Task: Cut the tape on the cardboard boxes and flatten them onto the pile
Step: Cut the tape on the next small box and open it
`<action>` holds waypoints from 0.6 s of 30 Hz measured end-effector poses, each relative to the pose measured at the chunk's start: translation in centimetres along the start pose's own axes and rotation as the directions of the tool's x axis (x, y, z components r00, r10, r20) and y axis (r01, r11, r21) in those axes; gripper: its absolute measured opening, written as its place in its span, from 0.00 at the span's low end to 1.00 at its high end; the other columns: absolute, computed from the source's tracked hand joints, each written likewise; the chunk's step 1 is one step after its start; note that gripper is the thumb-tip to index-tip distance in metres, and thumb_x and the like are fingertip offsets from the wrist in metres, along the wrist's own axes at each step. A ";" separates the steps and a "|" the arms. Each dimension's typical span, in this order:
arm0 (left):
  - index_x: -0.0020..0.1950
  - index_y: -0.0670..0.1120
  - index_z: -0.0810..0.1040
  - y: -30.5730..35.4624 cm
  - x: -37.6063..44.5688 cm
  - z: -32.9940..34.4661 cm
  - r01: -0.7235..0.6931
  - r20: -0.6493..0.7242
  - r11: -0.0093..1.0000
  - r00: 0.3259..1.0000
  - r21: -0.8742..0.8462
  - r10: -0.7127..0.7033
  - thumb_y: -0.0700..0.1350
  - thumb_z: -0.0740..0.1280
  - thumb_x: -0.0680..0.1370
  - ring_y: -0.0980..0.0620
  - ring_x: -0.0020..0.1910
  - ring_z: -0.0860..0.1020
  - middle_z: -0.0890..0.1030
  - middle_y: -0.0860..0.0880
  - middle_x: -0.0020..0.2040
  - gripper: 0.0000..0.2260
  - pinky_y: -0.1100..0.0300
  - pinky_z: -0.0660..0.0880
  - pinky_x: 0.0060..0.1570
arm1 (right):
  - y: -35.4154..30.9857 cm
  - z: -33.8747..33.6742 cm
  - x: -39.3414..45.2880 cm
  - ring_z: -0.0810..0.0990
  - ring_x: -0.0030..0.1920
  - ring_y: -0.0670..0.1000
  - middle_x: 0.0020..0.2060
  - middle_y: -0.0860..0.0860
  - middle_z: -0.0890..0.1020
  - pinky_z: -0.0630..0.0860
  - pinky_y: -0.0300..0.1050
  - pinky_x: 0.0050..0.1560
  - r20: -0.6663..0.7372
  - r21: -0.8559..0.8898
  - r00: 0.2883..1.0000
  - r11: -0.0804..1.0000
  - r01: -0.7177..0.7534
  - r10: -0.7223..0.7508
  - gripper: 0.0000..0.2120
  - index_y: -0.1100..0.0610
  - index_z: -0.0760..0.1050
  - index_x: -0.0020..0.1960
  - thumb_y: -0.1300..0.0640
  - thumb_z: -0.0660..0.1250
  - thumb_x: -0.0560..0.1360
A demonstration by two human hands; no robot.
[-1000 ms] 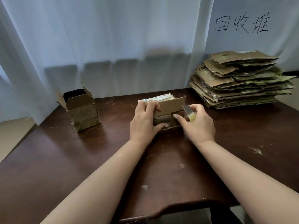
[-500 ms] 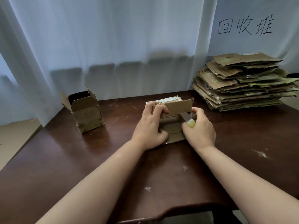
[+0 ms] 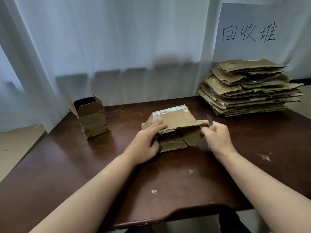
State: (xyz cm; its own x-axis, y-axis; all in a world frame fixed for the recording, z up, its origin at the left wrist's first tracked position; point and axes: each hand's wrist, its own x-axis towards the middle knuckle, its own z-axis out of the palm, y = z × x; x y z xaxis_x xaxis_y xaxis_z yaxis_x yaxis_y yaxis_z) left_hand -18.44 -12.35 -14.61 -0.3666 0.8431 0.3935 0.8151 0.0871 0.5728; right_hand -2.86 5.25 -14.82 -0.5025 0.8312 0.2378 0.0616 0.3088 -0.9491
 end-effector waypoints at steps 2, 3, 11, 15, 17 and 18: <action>0.74 0.47 0.67 0.4 0.2 0.8 0.019 0.103 0.999 0.994 0.030 -0.022 0.29 0.59 0.72 0.58 0.76 0.55 0.63 0.49 0.76 0.31 0.72 0.44 0.71 | -0.2 -0.6 0.2 0.78 0.38 0.50 0.37 0.51 0.83 0.73 0.45 0.39 -0.062 -0.023 0.998 0.999 -0.034 0.032 0.11 0.54 0.83 0.46 0.61 0.62 0.73; 0.75 0.47 0.65 0.5 0.4 1.2 0.017 0.137 0.998 0.990 0.060 -0.025 0.29 0.59 0.73 0.58 0.77 0.53 0.62 0.49 0.76 0.31 0.75 0.41 0.69 | -0.3 -1.0 0.4 0.79 0.41 0.51 0.39 0.51 0.83 0.75 0.46 0.43 -0.119 -0.059 0.992 0.997 -0.038 0.031 0.10 0.55 0.82 0.47 0.59 0.62 0.73; 0.78 0.48 0.57 0.4 1.0 1.8 -0.023 0.384 0.964 0.920 0.265 -0.083 0.44 0.58 0.75 0.57 0.77 0.50 0.55 0.50 0.79 0.30 0.54 0.49 0.76 | -2.8 -0.8 1.5 0.78 0.46 0.61 0.39 0.53 0.81 0.72 0.48 0.42 -0.095 -0.548 0.982 0.832 0.084 -0.161 0.14 0.55 0.77 0.43 0.45 0.62 0.77; 0.64 0.47 0.77 1.2 2.2 0.8 0.103 0.390 0.989 0.911 0.104 -0.135 0.56 0.55 0.79 0.50 0.69 0.70 0.77 0.49 0.64 0.22 0.60 0.64 0.68 | -3.7 0.6 3.6 0.80 0.50 0.56 0.45 0.50 0.82 0.69 0.44 0.41 0.195 -0.844 0.980 0.501 0.190 -0.042 0.16 0.47 0.79 0.48 0.36 0.63 0.73; 0.48 0.46 0.81 2.0 3.6 0.9 0.184 0.287 0.979 0.936 0.091 -0.202 0.59 0.54 0.82 0.48 0.49 0.79 0.81 0.50 0.42 0.22 0.57 0.72 0.50 | -3.7 0.9 4.4 0.80 0.52 0.55 0.48 0.49 0.82 0.69 0.44 0.40 0.224 -0.909 0.974 0.368 0.197 0.030 0.20 0.47 0.78 0.54 0.34 0.63 0.72; 0.47 0.44 0.80 2.3 4.3 1.2 0.173 0.230 0.968 0.950 0.181 -0.212 0.59 0.55 0.82 0.48 0.45 0.78 0.80 0.48 0.40 0.22 0.55 0.71 0.46 | -3.6 1.0 4.7 0.79 0.53 0.55 0.49 0.49 0.81 0.69 0.44 0.41 0.225 -0.915 0.974 0.352 0.199 0.035 0.21 0.46 0.78 0.56 0.34 0.62 0.73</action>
State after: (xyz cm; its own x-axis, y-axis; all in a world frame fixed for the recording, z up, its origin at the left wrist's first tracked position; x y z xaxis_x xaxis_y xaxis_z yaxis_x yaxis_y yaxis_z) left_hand -17.61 -7.88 -12.43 -0.4179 0.9044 0.0864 0.8069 0.3258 0.4927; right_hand -6.29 7.60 -10.47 -0.6814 0.7161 0.1514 0.7105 0.6968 -0.0985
